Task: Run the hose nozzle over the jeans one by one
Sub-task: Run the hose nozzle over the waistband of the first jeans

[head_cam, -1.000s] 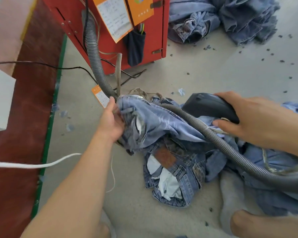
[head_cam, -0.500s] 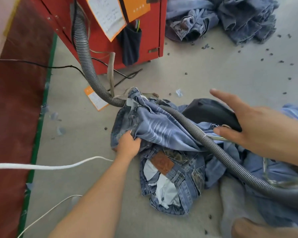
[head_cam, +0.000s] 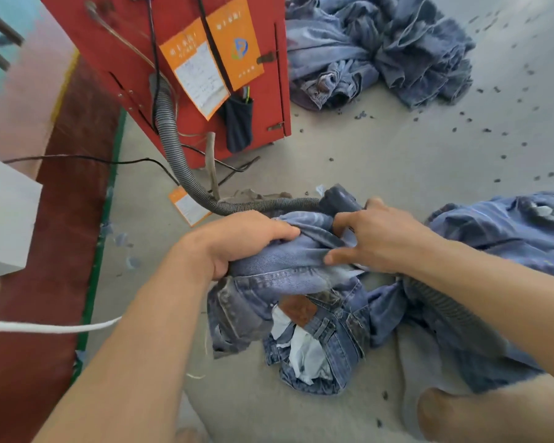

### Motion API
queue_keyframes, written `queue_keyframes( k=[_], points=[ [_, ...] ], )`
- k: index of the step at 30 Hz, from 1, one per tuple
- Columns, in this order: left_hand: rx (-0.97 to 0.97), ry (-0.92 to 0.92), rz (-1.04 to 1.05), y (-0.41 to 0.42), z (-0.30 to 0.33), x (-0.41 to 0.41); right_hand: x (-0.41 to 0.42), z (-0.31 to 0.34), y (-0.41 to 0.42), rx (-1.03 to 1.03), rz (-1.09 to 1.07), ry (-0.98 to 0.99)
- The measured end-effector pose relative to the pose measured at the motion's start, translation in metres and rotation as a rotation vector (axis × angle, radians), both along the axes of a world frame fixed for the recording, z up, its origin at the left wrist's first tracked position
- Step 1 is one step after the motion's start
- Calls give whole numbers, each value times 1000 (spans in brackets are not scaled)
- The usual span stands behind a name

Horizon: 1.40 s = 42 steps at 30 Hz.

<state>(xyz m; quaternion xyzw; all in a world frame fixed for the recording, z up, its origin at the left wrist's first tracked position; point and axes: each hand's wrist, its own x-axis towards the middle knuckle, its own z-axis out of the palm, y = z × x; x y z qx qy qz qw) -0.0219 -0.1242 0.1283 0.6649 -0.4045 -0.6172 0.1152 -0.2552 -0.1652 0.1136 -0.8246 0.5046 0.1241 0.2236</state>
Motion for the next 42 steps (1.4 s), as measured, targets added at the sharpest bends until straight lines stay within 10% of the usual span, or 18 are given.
queue_keyframes(
  k=[8, 28, 32, 42],
  points=[
    [52, -107, -9, 37, -8, 12, -19, 13, -19, 39, -29, -90],
    [-160, 300, 503, 54, -28, 11, -26, 20, -21, -80, -78, -97],
    [13, 105, 907, 58, -72, 25, -45, 62, -30, -208, -148, -293],
    [-35, -231, 912, 101, -149, -87, -31, 149, -42, -800, -62, -568]
  ],
)
